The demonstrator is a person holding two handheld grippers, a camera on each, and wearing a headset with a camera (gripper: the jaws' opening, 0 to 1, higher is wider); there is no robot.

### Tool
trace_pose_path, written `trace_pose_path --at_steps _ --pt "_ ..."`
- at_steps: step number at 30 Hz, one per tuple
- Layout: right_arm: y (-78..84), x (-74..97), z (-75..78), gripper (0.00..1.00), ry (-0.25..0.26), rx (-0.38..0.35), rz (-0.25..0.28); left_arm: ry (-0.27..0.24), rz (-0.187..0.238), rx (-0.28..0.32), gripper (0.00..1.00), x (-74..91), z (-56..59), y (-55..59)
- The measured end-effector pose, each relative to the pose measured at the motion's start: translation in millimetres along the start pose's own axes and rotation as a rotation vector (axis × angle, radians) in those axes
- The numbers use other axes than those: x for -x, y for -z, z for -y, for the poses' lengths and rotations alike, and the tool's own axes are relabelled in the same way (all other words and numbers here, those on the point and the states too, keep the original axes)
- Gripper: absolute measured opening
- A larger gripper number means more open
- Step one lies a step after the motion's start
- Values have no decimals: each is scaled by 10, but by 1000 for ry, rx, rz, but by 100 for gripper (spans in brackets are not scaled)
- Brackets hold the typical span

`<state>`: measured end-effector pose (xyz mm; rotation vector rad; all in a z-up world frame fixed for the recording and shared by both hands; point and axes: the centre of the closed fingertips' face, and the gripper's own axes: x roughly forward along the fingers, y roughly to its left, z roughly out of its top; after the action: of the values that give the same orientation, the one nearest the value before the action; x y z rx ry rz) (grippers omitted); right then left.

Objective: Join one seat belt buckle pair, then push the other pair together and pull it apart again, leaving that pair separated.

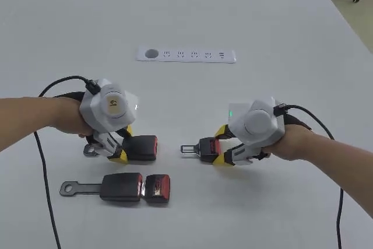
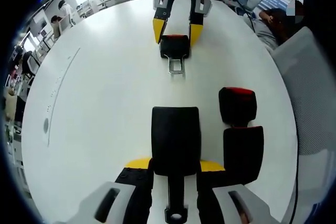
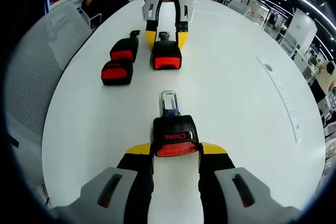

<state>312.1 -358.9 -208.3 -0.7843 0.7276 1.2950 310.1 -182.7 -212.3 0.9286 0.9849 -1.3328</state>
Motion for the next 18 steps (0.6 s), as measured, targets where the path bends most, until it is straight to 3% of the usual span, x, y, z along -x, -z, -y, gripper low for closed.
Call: trace_pose_path --at_steps 10,18 --pt "-8 30 -20 32 4 14 -7 -5 -4 6 33 8 11 -7" --pt "-25 27 -28 40 6 1 6 -13 -20 -3 38 30 34 77"
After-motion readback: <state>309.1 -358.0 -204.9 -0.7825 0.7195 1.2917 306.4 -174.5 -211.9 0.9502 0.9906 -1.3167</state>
